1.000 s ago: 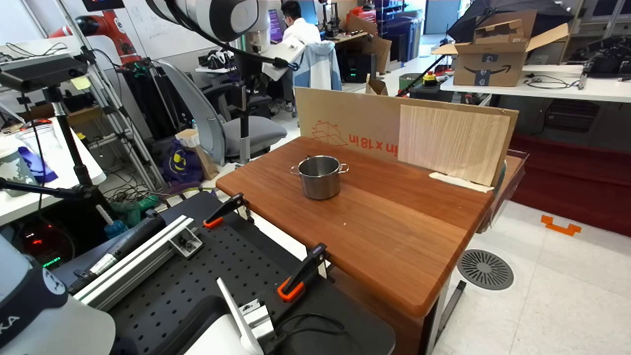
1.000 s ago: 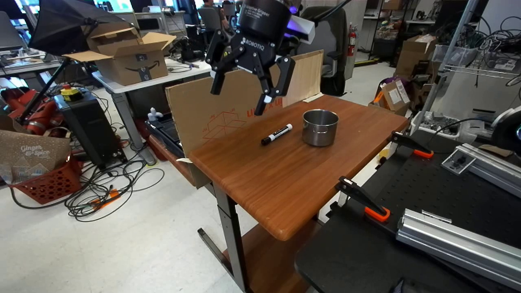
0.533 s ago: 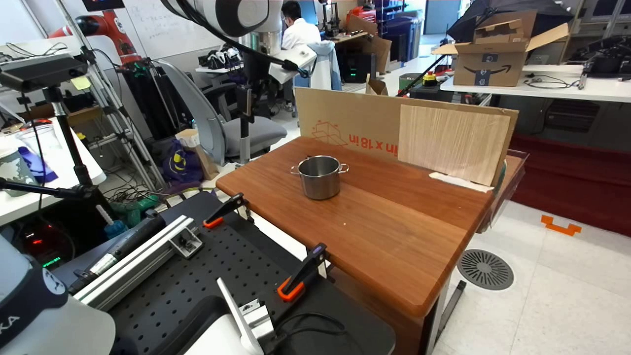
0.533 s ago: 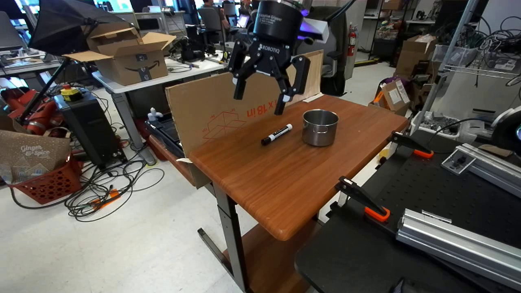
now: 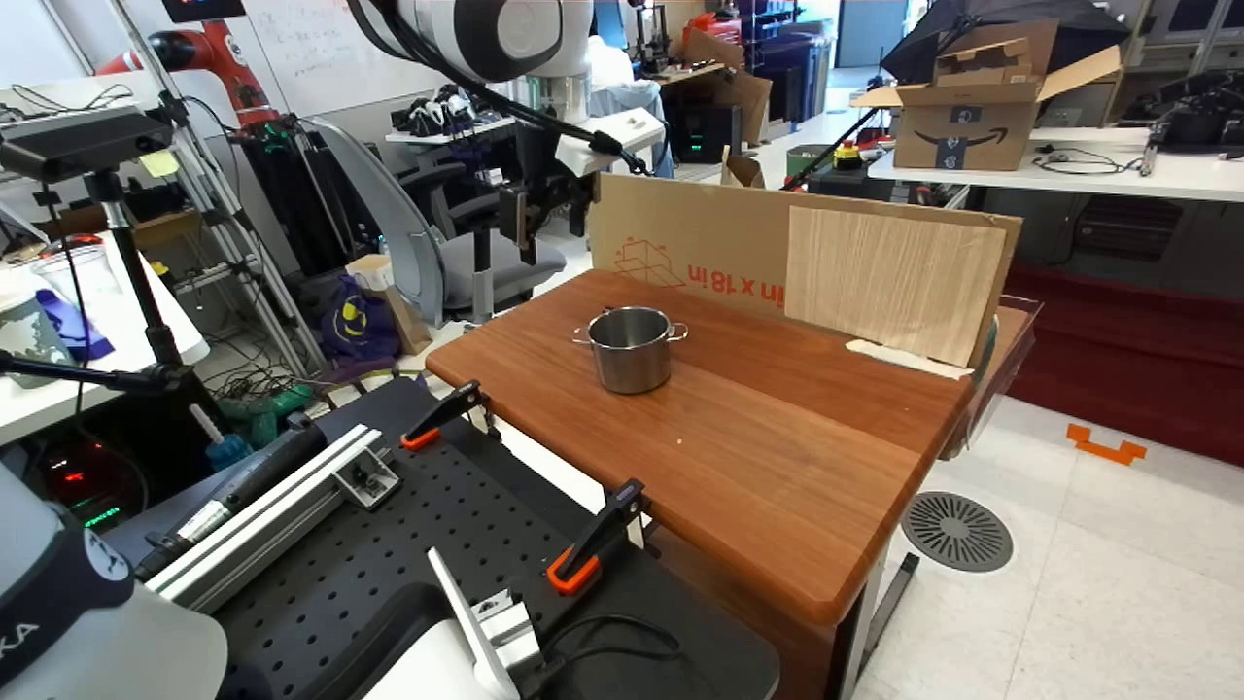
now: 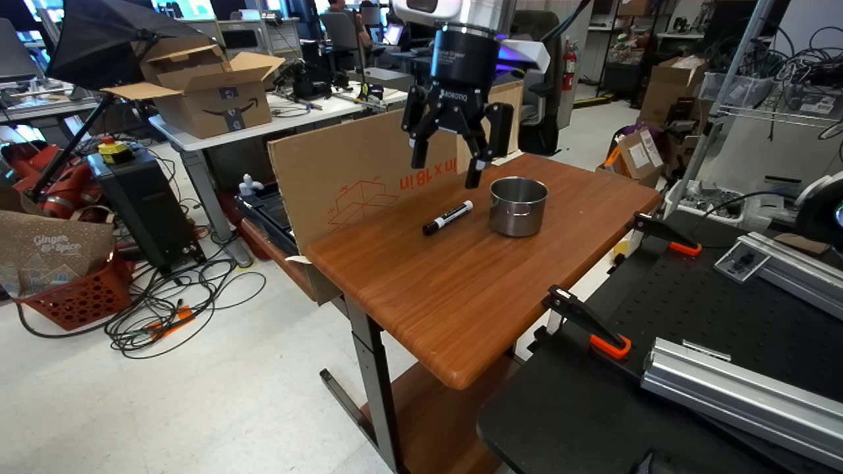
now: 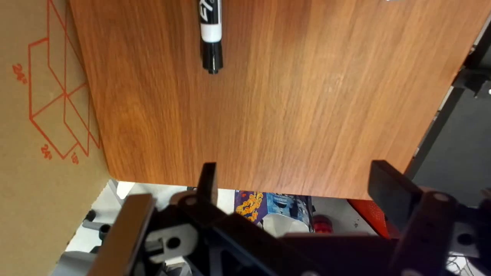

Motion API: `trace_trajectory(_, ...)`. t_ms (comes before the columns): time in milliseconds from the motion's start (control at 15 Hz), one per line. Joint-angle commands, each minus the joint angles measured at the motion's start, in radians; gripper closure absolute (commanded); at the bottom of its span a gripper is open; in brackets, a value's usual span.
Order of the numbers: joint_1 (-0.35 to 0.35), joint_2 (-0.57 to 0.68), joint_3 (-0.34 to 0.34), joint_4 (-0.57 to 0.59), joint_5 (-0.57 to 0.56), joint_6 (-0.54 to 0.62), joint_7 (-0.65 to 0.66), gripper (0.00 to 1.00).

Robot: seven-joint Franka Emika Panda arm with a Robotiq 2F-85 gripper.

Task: Put the marker in the pot

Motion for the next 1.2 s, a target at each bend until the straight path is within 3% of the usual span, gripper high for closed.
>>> trace_trajectory(0, 0.204, -0.016, -0.206, 0.043, -0.001, -0.036, 0.062, 0.00)
trace_trajectory(200, 0.330, -0.001, -0.334, 0.070, -0.006, -0.042, 0.090, 0.00)
trace_trajectory(400, 0.404, 0.019, -0.414, 0.077, -0.023, -0.036, 0.119, 0.00)
trace_trajectory(800, 0.472, 0.074, -0.504, 0.120, -0.084, -0.030, 0.159, 0.00)
trace_trajectory(1133, 0.507, 0.131, -0.542, 0.198, -0.165, -0.044, 0.212, 0.00)
